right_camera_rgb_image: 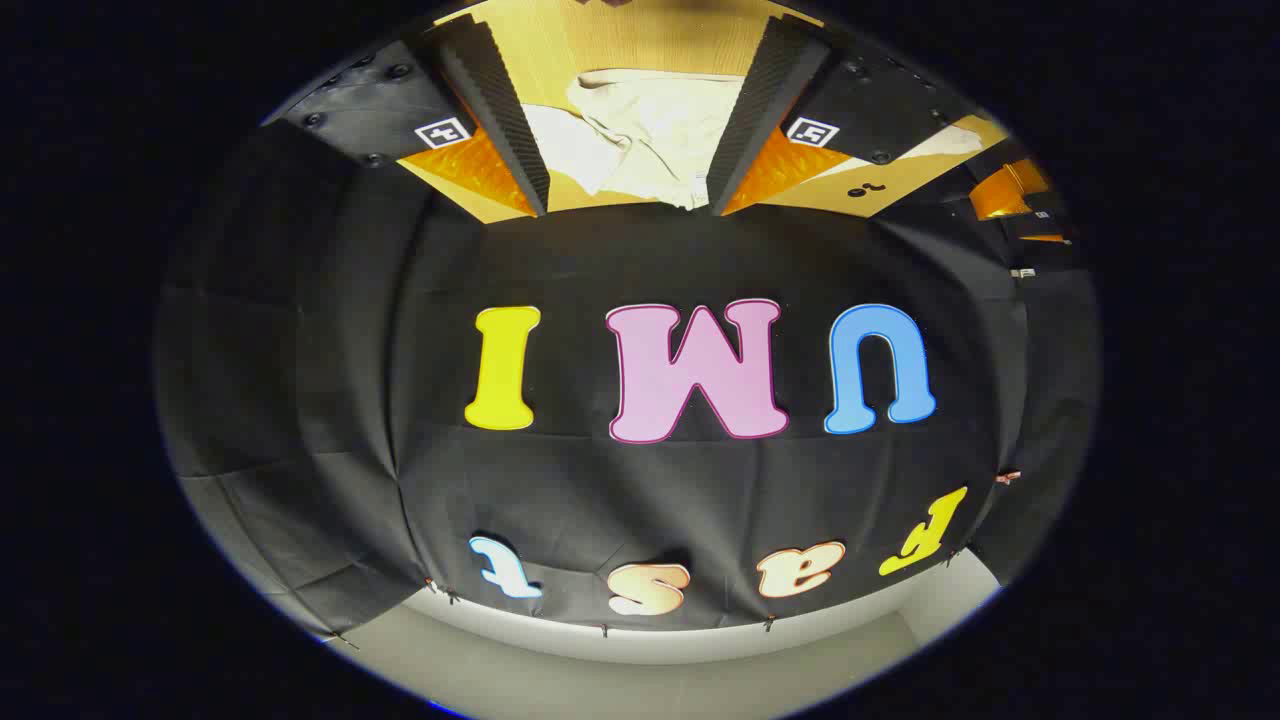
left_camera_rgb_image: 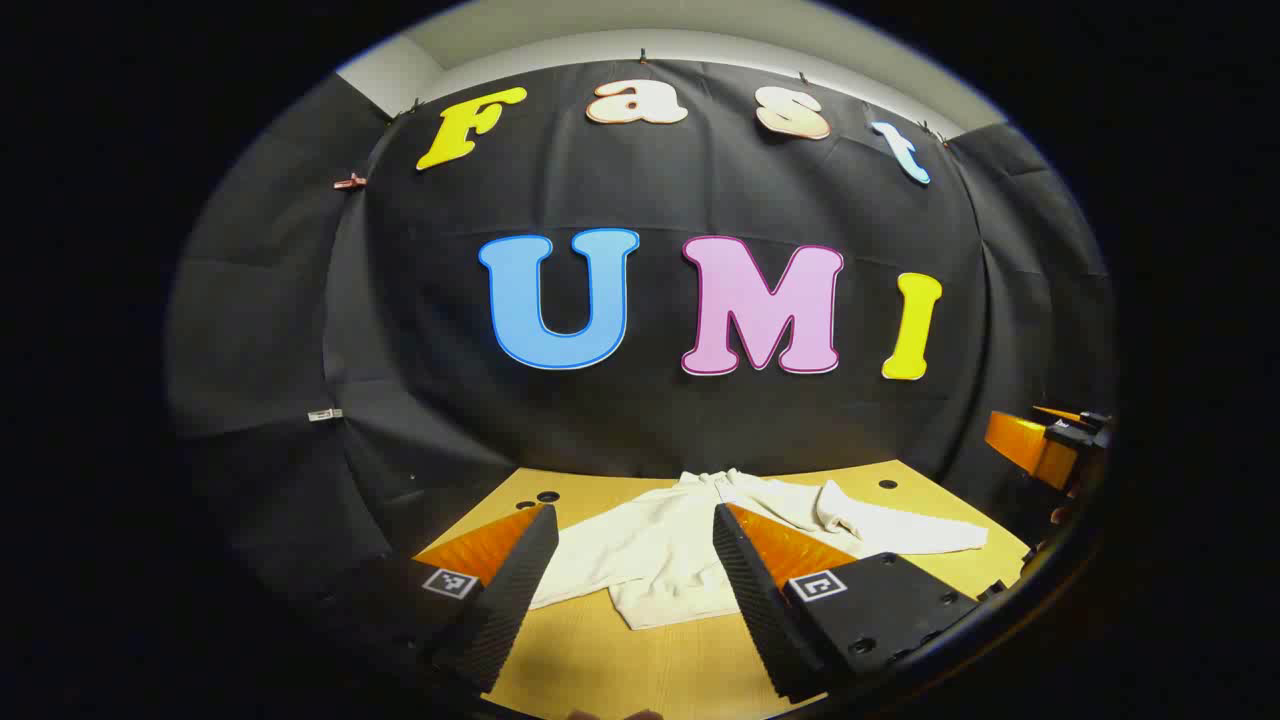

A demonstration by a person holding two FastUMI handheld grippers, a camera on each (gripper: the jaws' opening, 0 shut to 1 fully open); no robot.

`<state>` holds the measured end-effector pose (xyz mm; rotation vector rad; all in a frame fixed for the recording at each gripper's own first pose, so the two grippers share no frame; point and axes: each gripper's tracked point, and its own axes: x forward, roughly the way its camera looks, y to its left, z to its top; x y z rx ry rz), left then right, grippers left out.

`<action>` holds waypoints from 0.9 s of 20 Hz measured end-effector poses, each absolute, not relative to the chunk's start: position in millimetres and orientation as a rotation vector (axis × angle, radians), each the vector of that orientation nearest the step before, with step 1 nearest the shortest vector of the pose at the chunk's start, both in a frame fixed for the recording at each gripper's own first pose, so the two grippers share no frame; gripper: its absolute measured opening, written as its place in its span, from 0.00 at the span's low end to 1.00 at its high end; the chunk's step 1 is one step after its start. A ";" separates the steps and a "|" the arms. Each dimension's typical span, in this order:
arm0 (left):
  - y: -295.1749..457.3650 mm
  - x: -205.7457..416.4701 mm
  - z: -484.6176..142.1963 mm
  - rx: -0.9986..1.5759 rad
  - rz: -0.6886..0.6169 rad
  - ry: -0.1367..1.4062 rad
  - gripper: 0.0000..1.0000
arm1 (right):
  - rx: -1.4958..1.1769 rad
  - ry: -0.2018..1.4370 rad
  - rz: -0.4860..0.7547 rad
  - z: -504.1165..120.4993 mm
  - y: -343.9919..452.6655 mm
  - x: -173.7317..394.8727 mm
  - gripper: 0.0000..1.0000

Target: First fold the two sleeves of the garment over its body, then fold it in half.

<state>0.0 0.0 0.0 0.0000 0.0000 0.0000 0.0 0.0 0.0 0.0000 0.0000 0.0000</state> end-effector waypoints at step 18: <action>-12.4 28.2 -5.7 0.017 0.040 0.007 0.97 | -0.009 0.044 0.081 -19.3 -4.7 47.6 0.97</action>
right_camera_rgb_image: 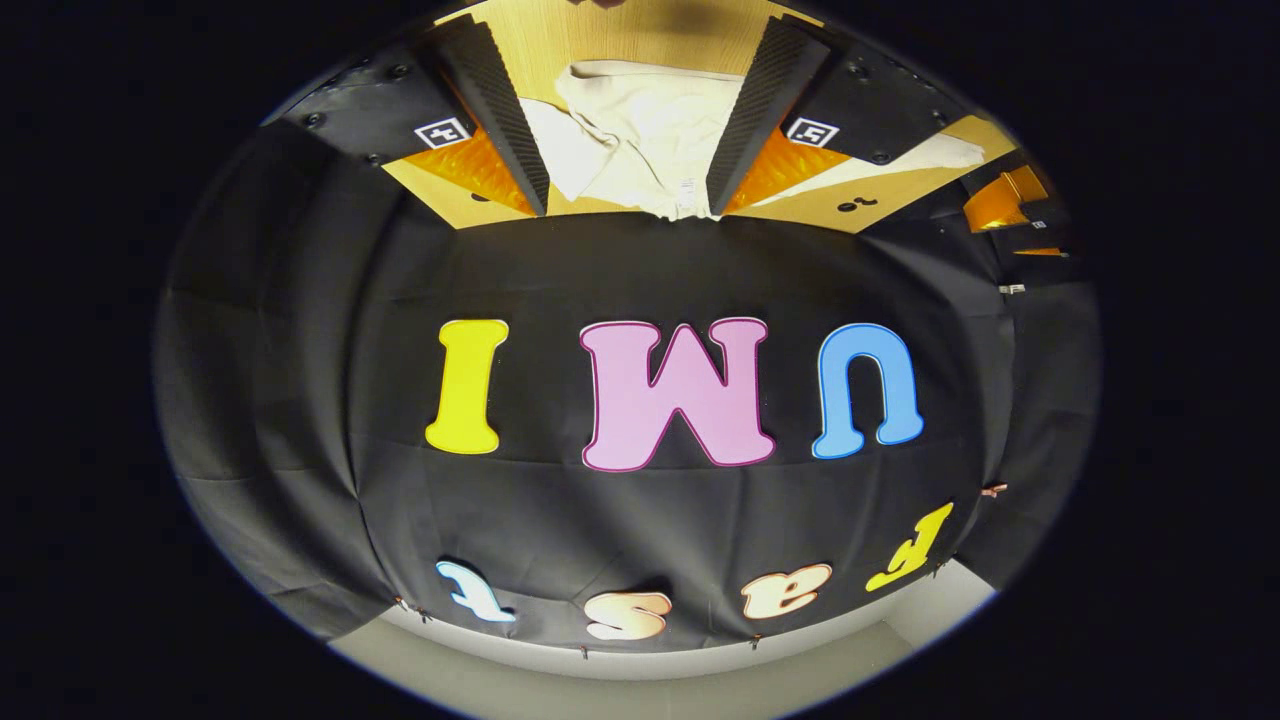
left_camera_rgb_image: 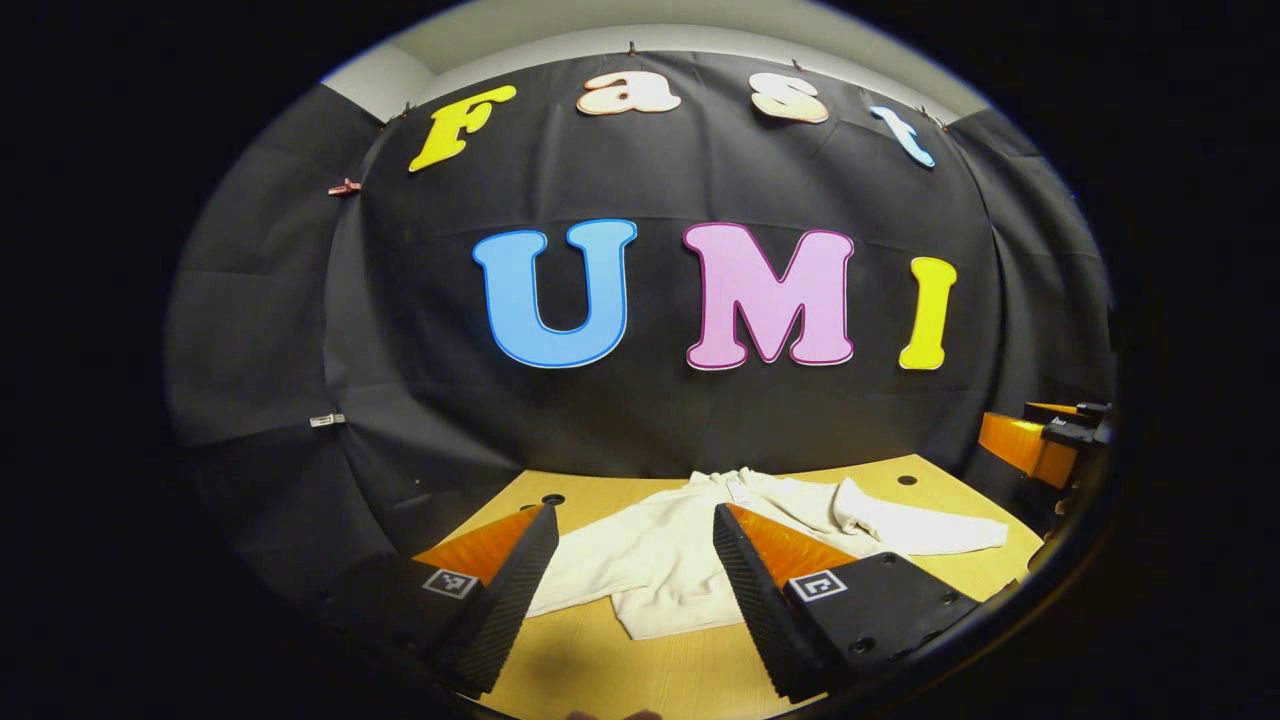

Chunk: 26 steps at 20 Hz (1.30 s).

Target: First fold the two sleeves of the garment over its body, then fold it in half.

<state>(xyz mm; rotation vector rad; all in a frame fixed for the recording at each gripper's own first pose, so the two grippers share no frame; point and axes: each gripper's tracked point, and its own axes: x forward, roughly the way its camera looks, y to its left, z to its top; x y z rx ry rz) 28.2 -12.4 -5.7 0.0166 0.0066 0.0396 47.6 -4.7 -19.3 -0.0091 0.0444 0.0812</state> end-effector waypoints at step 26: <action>-53.5 87.1 -42.0 0.029 0.014 0.108 0.97 | 0.055 0.373 -0.283 -153.6 -201.7 133.8 0.97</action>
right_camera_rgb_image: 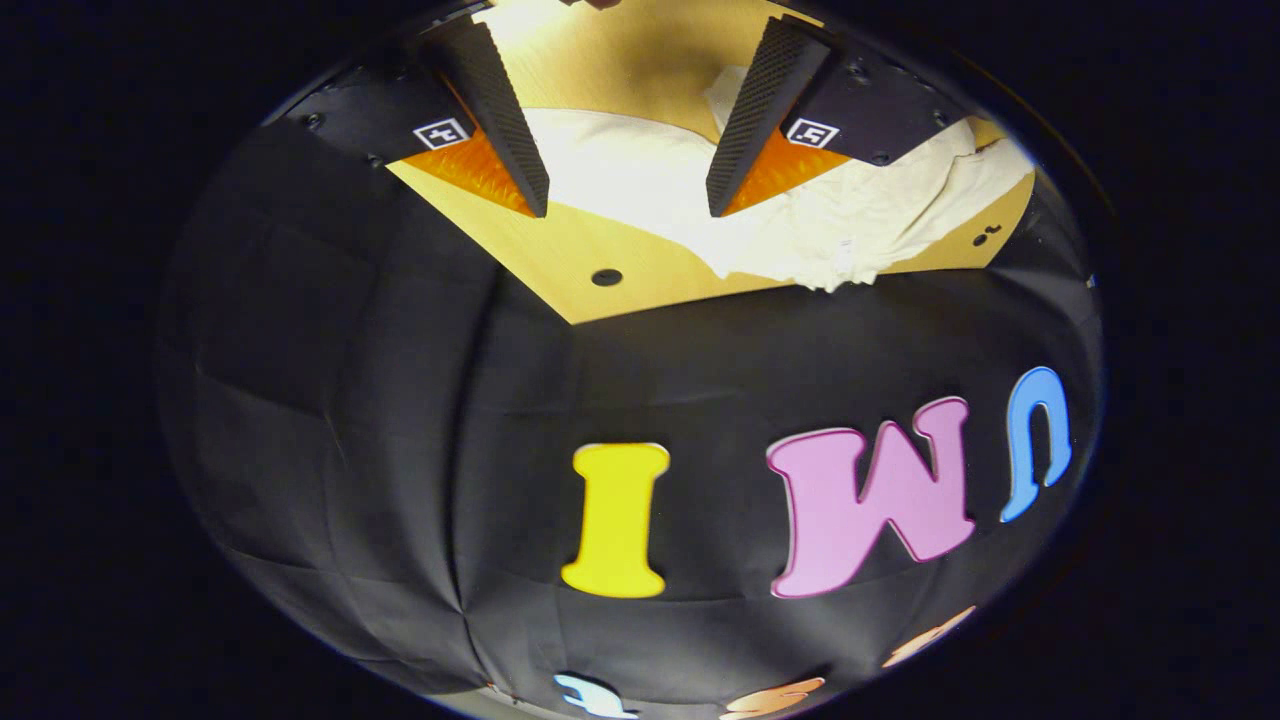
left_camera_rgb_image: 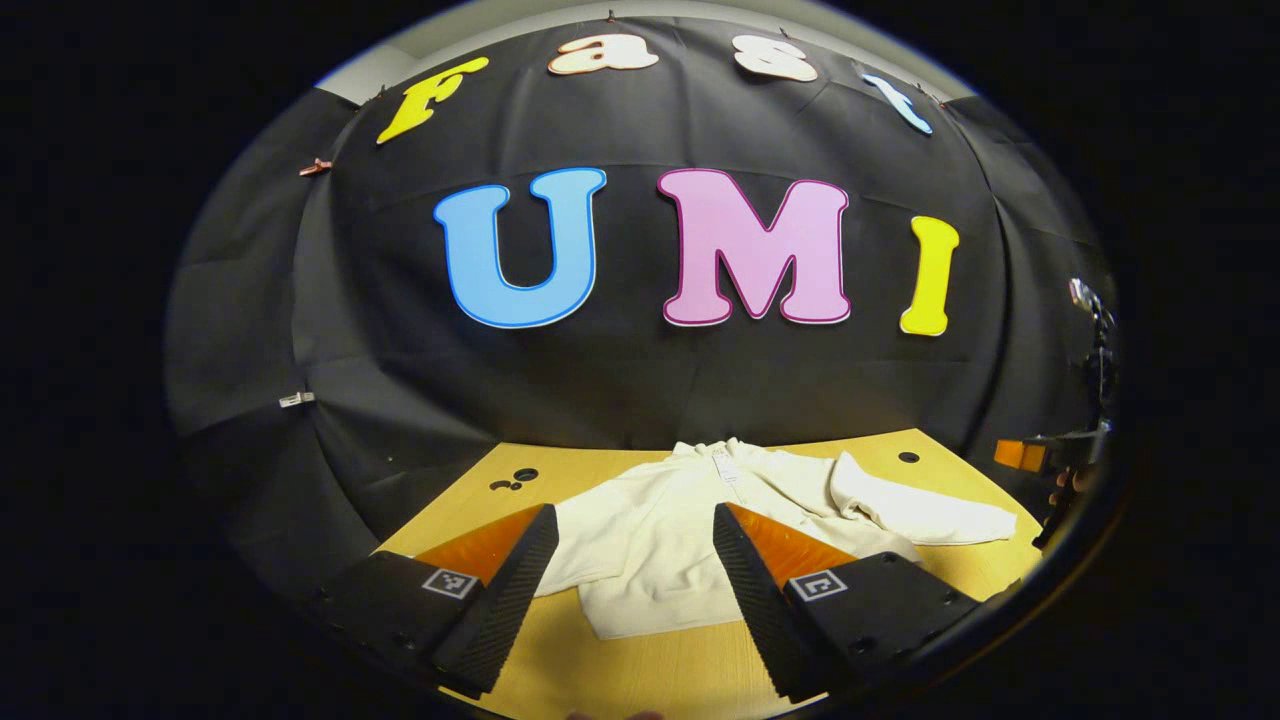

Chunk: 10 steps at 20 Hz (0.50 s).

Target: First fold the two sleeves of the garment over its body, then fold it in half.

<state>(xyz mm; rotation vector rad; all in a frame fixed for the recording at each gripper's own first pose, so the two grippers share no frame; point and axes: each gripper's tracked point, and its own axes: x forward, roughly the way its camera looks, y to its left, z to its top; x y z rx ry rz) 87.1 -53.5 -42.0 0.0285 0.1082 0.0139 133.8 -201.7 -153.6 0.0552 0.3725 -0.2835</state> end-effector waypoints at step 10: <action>-63.3 118.2 -62.3 0.020 0.025 0.193 0.97 | 0.058 0.583 -0.538 -244.1 -323.2 119.4 0.98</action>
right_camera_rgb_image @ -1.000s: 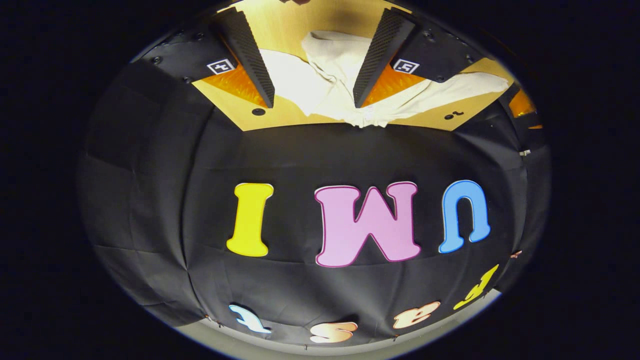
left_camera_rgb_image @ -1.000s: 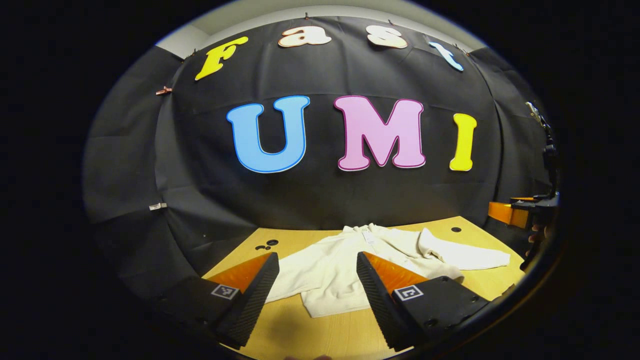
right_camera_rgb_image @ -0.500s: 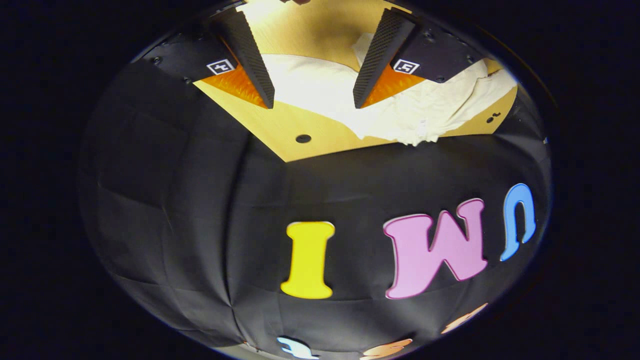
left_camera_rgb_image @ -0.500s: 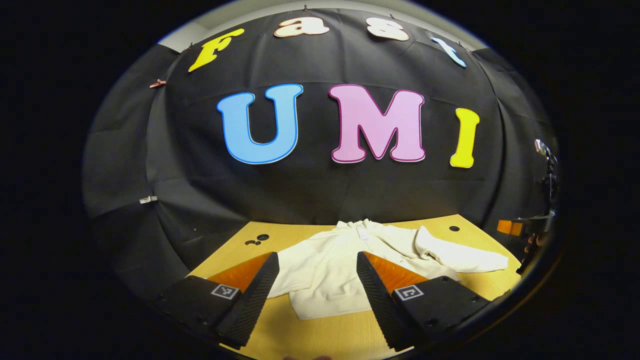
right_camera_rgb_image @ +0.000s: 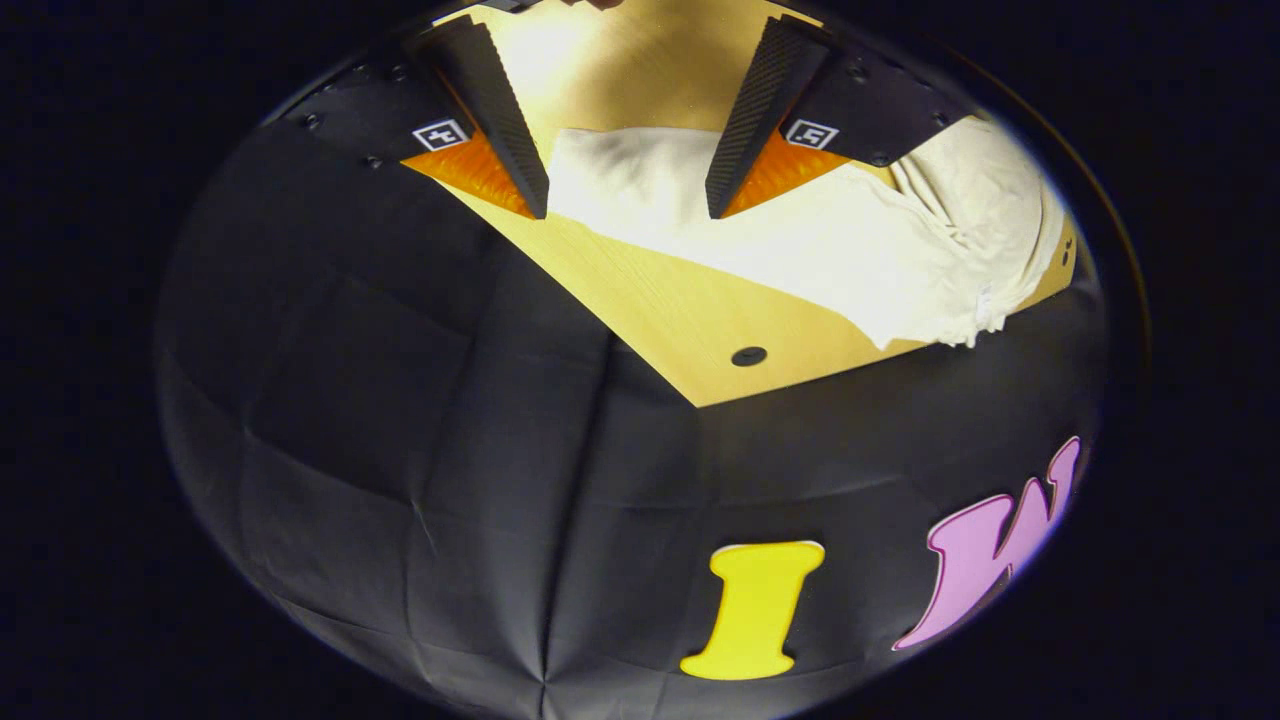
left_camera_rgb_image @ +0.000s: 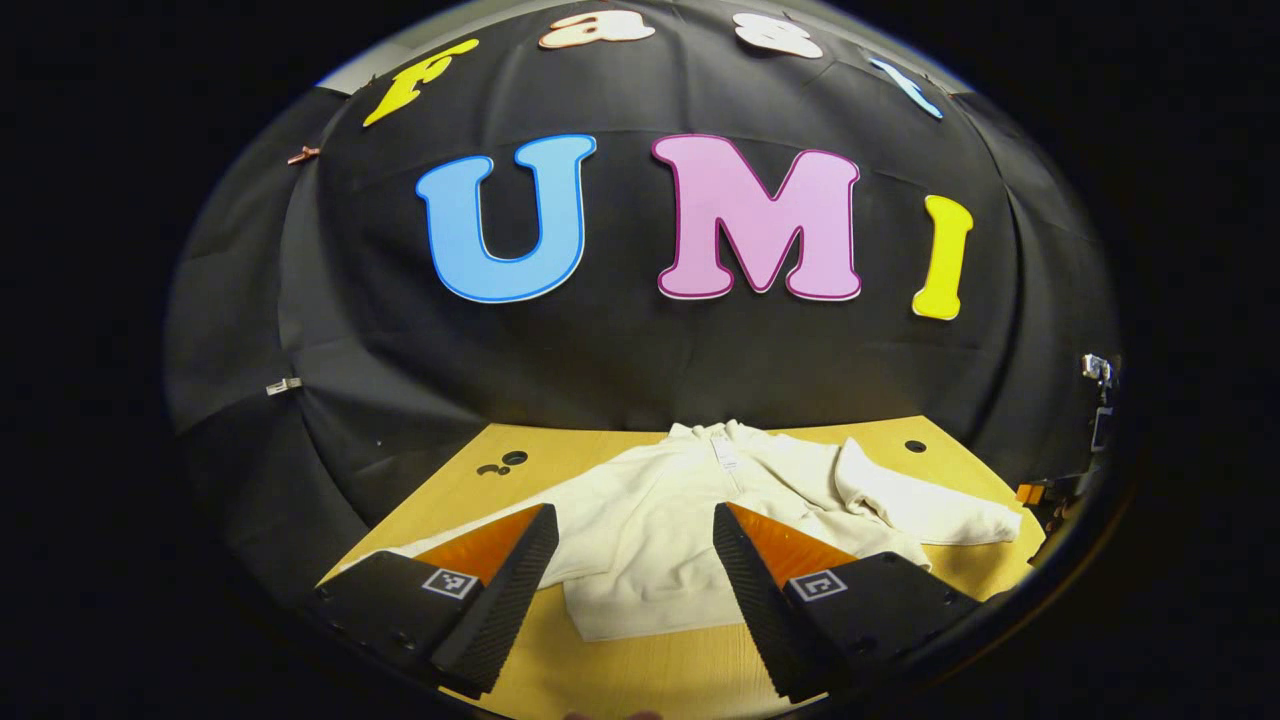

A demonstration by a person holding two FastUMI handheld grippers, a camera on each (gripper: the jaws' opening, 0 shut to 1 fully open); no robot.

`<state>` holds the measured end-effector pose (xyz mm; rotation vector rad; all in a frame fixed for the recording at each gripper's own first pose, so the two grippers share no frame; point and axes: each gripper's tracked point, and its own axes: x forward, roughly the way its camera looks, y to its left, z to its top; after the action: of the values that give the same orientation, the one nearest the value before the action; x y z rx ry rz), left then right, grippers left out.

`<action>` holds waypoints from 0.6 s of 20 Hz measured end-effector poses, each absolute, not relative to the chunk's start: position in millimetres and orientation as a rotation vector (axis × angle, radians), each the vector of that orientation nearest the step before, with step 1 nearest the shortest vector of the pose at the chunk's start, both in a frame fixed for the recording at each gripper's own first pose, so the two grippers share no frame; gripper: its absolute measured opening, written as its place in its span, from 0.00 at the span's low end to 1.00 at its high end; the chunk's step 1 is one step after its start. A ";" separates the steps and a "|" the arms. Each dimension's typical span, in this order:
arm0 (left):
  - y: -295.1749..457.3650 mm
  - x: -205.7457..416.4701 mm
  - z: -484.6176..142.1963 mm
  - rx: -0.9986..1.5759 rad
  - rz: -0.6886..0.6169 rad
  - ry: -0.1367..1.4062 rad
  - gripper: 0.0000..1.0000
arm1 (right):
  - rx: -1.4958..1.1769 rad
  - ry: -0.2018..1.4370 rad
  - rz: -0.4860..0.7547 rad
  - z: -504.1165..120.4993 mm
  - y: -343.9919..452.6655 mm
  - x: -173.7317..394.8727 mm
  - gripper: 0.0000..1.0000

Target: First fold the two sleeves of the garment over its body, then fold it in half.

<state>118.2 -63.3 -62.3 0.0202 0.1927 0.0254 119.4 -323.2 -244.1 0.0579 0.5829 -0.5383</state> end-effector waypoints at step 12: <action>-64.9 124.5 -77.9 0.057 0.008 0.231 0.97 | 0.097 0.823 -0.598 -313.6 -354.7 106.3 0.98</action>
<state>124.5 -64.9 -77.9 0.0575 0.2305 0.0084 106.3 -354.7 -313.6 0.0968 0.8227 -0.5979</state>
